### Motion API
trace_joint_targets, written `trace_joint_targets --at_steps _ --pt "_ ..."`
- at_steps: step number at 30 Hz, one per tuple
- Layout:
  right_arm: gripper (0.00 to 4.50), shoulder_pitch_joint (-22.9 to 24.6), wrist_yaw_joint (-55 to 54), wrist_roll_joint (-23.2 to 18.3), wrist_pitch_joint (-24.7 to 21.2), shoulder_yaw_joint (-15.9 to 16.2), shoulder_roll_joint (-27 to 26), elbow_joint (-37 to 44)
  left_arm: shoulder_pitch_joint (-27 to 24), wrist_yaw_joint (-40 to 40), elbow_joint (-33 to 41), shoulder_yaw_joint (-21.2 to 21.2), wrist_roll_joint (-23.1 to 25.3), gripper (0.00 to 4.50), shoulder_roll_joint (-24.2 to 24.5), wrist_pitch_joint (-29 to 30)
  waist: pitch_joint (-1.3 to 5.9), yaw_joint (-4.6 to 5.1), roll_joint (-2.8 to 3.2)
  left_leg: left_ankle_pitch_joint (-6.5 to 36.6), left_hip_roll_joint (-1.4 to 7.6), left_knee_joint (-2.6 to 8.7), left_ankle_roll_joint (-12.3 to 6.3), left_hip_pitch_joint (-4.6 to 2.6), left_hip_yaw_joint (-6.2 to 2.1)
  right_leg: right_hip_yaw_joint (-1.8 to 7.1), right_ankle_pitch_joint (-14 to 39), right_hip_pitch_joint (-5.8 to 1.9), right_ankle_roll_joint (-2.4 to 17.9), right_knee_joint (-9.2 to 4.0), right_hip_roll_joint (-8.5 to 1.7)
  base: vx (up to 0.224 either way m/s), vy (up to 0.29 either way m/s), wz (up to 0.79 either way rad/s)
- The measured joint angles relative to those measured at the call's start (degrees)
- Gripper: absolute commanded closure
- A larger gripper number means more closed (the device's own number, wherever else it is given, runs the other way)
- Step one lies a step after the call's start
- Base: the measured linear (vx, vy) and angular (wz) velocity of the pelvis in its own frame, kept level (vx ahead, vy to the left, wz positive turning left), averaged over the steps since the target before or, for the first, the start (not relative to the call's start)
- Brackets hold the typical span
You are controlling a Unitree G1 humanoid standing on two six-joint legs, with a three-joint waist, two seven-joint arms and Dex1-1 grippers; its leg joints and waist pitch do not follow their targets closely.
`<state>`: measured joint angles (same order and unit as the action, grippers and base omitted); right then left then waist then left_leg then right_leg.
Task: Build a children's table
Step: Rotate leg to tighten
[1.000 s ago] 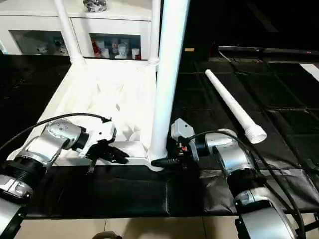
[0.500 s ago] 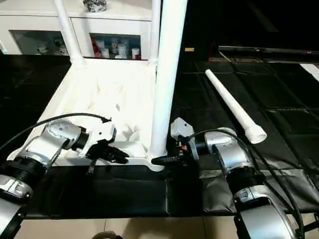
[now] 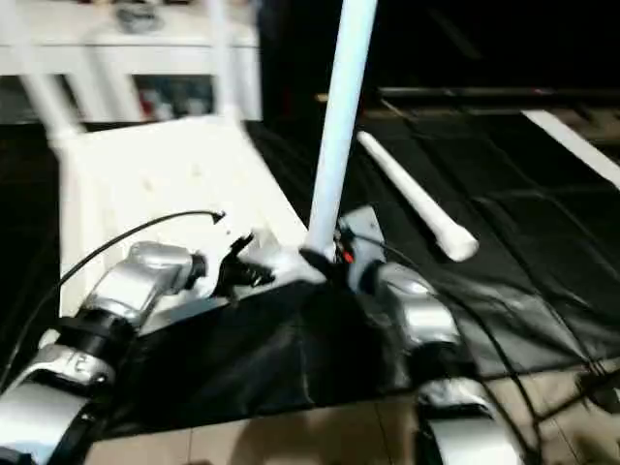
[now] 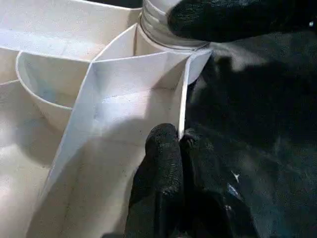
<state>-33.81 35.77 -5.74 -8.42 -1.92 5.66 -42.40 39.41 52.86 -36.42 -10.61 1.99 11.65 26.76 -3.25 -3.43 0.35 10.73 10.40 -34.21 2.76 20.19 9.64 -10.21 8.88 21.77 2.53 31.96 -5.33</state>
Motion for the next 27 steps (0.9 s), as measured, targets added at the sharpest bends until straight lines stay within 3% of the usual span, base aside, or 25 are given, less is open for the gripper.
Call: trace_joint_targets --at_steps 3,5,10,14,15,19,27 --pt "1.81 -0.17 -1.30 0.77 0.81 -0.07 -0.28 -0.03 -0.01 -1.17 1.27 -0.59 0.62 4.50 -0.35 0.65 0.00 0.08 0.00 0.01 -0.04 0.04 -0.01 0.02 0.02 0.10 0.00 0.05 0.01 0.02 0.00 0.000 0.000 0.00" --pt "1.11 0.14 -1.44 1.21 1.09 -0.07 -0.32 0.71 -0.01 -1.16 1.68 -0.72 0.74 4.50 -0.31 0.65 0.00 0.03 -0.01 0.06 -0.09 0.17 -0.03 0.08 0.04 0.19 -0.03 0.12 0.03 0.07 0.00 0.000 0.000 0.00" --pt "0.61 1.13 -0.83 1.17 2.07 0.00 -0.75 2.27 -0.29 -0.57 2.97 -1.64 1.10 4.50 0.77 -0.17 0.02 -0.44 -0.03 0.20 -0.14 0.59 0.12 -0.01 0.09 0.33 -0.50 0.28 0.23 0.22 0.04 0.000 0.000 0.00" --pt "0.49 2.88 3.69 -0.07 4.18 0.11 0.60 3.54 -0.89 1.96 3.69 -2.44 1.07 4.50 2.80 -2.99 0.02 -1.14 -0.03 0.17 -0.08 0.70 0.11 0.27 0.17 0.36 -0.43 0.69 0.29 0.38 0.10 0.000 0.000 0.00" --pt "0.22 3.28 5.61 -0.71 4.39 0.17 1.31 3.73 -1.06 2.82 3.81 -2.66 0.96 4.50 3.30 -3.77 0.02 -1.42 -0.03 0.11 -0.08 0.69 0.02 0.37 0.19 0.38 -0.44 0.81 0.32 0.40 0.10 0.000 0.000 0.00" --pt "0.04 4.82 13.66 -2.36 5.63 0.97 4.46 5.13 -1.40 7.53 3.76 -3.45 0.83 4.50 6.28 -7.95 0.01 -2.10 -0.04 0.02 -0.09 0.32 -0.14 0.95 0.28 0.58 -0.56 1.48 0.52 0.89 0.04 0.000 0.000 0.00" --pt "0.04 4.81 28.26 -3.64 6.69 3.97 11.64 7.01 -1.41 18.27 1.94 -5.61 0.04 4.50 11.64 -15.97 0.00 -4.16 -0.05 0.15 -0.05 0.07 0.16 0.85 0.37 0.65 -0.43 1.41 0.33 1.07 0.02 0.000 0.000 0.00"
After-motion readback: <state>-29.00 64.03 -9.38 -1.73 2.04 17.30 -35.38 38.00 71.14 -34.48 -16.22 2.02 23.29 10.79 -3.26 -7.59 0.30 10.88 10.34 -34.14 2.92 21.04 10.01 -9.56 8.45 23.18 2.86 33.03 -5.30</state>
